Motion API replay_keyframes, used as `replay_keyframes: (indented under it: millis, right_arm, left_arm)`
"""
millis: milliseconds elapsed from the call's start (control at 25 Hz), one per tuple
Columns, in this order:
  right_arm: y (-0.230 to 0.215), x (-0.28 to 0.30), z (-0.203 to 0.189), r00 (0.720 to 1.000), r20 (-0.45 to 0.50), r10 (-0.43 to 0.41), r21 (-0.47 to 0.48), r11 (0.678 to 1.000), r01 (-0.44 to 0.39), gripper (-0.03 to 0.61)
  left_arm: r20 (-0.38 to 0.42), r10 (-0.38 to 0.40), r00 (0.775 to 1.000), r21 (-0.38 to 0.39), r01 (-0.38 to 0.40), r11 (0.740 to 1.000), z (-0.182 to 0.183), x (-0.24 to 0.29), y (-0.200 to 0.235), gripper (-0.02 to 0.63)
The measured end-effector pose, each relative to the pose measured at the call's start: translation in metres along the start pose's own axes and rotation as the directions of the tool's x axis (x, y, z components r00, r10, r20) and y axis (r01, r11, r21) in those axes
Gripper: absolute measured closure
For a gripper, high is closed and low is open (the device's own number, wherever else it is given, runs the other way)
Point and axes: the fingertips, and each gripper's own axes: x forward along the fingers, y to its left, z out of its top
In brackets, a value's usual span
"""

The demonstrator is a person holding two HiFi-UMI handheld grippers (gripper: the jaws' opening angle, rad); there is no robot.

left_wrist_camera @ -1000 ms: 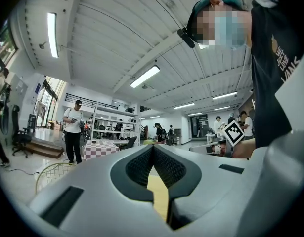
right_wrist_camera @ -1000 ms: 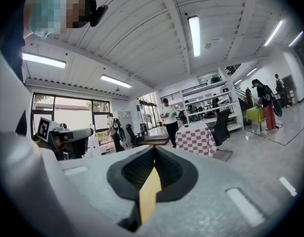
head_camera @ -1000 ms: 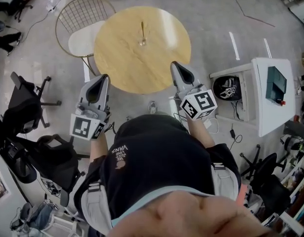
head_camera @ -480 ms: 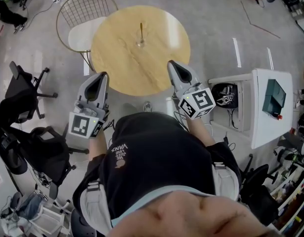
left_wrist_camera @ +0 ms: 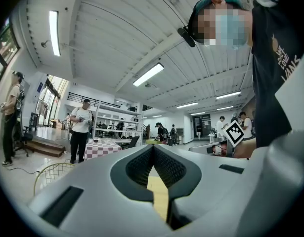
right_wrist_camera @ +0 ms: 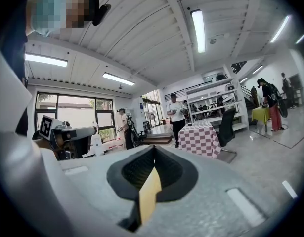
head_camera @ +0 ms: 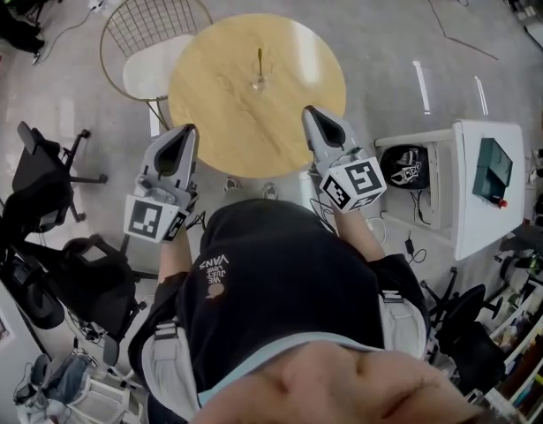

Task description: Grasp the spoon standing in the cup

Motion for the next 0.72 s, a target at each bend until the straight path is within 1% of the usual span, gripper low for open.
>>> replay_keyframes:
  millis: [280, 400, 480, 640, 720]
  right_arm:
    - [0.011, 0.028, 0.004, 0.997, 0.02, -0.069, 0.013, 0.998, 0.068, 0.58]
    - [0.017, 0.038, 0.004, 0.995, 0.03, -0.098, 0.017, 0.995, 0.097, 0.58]
    - [0.019, 0.043, 0.004, 0.992, 0.036, -0.121, 0.018, 0.993, 0.121, 0.58]
    - [0.027, 0.054, 0.003, 0.984, 0.049, -0.171, 0.018, 0.985, 0.17, 0.58]
    - [0.031, 0.057, 0.003, 0.98, 0.053, -0.191, 0.017, 0.982, 0.19, 0.58]
  left_arm:
    - [-0.006, -0.078, 0.997, 0.005, 0.078, 0.997, 0.004, 0.006, 0.034, 0.603]
    - [-0.026, -0.102, 0.994, -0.026, 0.101, 0.995, 0.007, 0.008, 0.045, 0.603]
    - [-0.034, -0.122, 0.992, -0.033, 0.121, 0.992, 0.007, 0.007, 0.053, 0.603]
    - [-0.005, -0.174, 0.985, -0.007, 0.174, 0.985, 0.005, 0.0, 0.072, 0.603]
    - [-0.015, -0.186, 0.982, -0.022, 0.186, 0.982, 0.004, -0.002, 0.079, 0.603]
